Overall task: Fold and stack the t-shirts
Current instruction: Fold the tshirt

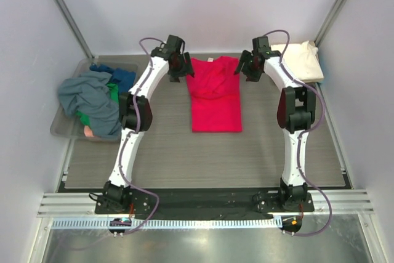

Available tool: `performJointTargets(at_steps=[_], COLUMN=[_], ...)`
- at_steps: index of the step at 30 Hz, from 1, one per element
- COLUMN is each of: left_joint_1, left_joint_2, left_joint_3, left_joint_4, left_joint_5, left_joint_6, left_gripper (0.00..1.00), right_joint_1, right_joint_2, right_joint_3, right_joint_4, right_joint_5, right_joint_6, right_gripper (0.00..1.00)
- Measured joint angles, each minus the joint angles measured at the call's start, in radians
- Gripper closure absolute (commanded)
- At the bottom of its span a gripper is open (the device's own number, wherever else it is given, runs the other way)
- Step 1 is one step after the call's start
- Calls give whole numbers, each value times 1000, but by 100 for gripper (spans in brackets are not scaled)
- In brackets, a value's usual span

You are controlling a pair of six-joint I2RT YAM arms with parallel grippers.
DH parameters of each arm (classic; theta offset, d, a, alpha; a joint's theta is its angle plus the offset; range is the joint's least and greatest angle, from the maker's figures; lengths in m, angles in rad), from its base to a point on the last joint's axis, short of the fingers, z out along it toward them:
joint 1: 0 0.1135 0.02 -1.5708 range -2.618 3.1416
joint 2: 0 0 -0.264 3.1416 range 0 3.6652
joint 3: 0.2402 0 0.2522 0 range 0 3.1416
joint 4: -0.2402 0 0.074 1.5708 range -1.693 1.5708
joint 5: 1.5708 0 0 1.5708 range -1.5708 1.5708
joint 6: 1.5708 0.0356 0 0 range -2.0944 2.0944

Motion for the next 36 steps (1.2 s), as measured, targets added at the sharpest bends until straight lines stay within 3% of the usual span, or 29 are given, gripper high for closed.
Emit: performJointTargets(at_steps=[2, 4, 11, 17, 23, 27, 36], left_joint_1=[25, 47, 5, -115, -190, -197, -195], left_joint_2=[-52, -175, -602, -698, -725, -840, -1089], left_joint_3=[-63, -246, -785, -1066, -1246, -1360, -1557], left_joint_4=[20, 59, 187, 315, 352, 369, 400], left_joint_5=[11, 17, 35, 55, 58, 62, 61], left_joint_6=[-1, -8, -19, -45, -71, -80, -100], left_gripper=[28, 34, 37, 39, 40, 40, 40], right_joint_1=[-15, -24, 2, 124, 257, 261, 218], right_joint_2=[-21, -79, -523, -528, -345, -216, 104], right_joint_3=[3, -51, -608, -689, -576, -454, 50], right_joint_4=[-10, -8, 103, 156, 185, 187, 97], right_joint_5=[-5, -5, -65, -106, -127, -126, -84], right_joint_6=[-10, -19, -21, -20, -22, -28, -63], right_gripper=[30, 31, 37, 41, 43, 43, 41])
